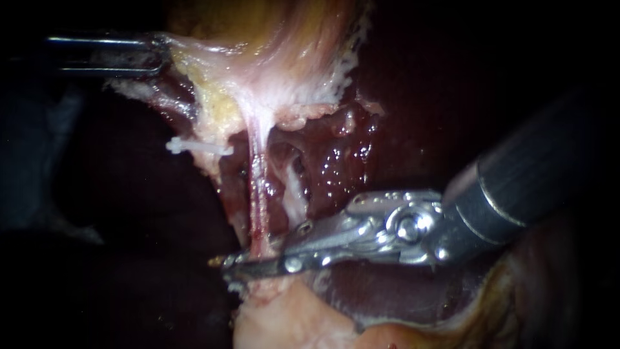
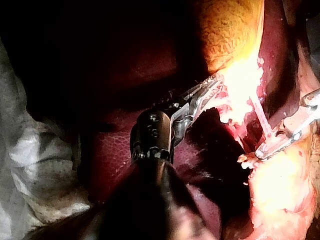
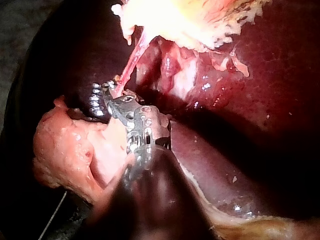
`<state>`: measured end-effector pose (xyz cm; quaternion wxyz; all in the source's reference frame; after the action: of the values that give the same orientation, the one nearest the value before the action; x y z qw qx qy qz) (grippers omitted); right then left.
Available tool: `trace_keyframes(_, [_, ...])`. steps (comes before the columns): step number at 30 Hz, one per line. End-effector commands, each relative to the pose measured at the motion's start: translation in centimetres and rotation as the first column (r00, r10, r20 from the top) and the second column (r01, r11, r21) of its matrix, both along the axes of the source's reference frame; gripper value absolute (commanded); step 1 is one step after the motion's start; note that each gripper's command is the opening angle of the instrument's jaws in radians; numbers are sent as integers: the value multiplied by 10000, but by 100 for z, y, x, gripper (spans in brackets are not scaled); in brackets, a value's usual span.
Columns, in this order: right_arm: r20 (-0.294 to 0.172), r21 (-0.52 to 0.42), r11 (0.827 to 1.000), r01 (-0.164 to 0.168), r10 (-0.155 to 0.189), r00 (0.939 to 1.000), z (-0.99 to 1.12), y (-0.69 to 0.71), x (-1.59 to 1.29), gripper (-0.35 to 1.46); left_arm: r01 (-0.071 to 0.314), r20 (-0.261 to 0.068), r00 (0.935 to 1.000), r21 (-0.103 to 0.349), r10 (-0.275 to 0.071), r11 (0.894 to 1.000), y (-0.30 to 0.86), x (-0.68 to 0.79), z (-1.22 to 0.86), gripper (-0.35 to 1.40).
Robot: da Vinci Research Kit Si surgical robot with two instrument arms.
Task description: Going back first clip right tube
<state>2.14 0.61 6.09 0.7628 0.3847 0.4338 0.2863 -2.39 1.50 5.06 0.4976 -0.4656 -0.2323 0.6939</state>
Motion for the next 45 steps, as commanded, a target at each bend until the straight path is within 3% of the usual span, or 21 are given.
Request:
trace_keyframes(1, [-4,12,10000,35,-35,10000,0,0,0,-35,6,-4,10000,-1,-6,10000,0,0,0,-35])
trace_keyframes(3, [-303,-204,9998,67,-73,9995,0,0,1,-30,5,-3,10000,-1,-5,10000,0,0,0,-35])
trace_keyframes(6, [-804,-147,9999,-89,77,9967,0,0,6,28,6,-4,10000,-2,-6,10000,0,0,0,-35])
trace_keyframes(10, [-991,-155,9997,-171,155,9950,3,-3,12,45,9,-7,10000,-7,-9,10000,-1,-1,0,-35])
trace_keyframes(14, [-1063,-204,9997,-148,126,9943,10,-9,12,47,8,-7,10000,-8,-8,10000,-1,-1,0,-35])
trace_keyframes(18, [-1307,-1017,9948,47,-181,9913,23,-10,11,47,11,-10,10000,-11,-11,10000,-1,-1,1,-35])
trace_keyframes(23, [-1306,-2613,9649,-273,-73,9914,41,-1,8,50,14,-13,10000,-17,-14,10000,-2,-1,1,-35])
trace_keyframes(29, [-1409,-3893,9210,-152,-433,9891,49,8,-10,50,8,-10,10000,-17,-8,10000,-2,0,1,-35])
trace_keyframes(34, [-1452,-4547,8906,-111,-619,9875,38,15,-38,50,2,-7,10000,-17,-2,10000,-3,1,1,-35])
trace_keyframes(39, [-1528,-5277,8494,1,-950,9837,15,31,-89,50,2,-6,10000,-17,-2,10000,-3,1,1,-35])
trace_keyframes(45, [-1429,-5504,8348,95,-1054,9841,-6,44,-153,50,5,-8,10000,-17,-5,10000,-3,1,1,-35])
